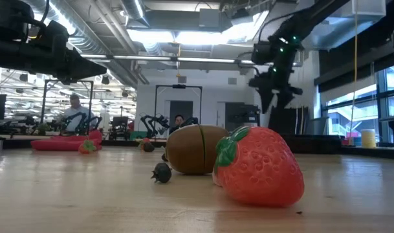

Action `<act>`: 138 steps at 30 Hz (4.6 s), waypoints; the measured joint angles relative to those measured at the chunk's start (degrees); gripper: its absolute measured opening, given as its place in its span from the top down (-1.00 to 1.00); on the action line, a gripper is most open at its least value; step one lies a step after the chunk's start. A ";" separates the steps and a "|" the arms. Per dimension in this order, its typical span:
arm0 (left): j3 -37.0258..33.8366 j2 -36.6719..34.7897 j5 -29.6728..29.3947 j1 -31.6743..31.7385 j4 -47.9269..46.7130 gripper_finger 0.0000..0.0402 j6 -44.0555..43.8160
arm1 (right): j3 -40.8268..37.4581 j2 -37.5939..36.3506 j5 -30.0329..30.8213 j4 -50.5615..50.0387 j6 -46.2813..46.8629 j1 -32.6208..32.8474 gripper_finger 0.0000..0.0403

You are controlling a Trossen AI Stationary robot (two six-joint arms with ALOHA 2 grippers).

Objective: Pick and placing Produce into tupperware
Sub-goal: Put the top pink peach into the black bin, then put the red cherry into the black bin

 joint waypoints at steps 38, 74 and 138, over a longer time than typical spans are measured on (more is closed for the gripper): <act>0.01 0.00 0.00 0.00 0.00 0.52 0.00 | -22.79 2.06 -7.56 36.37 -13.55 26.00 -0.36; 0.01 0.00 0.00 0.00 0.00 0.53 0.00 | -22.41 8.28 -3.17 36.59 -14.73 28.57 0.61; 0.01 0.00 0.01 -0.01 0.00 0.72 -0.02 | 1.92 8.22 -2.62 -8.16 -6.85 -5.34 -0.14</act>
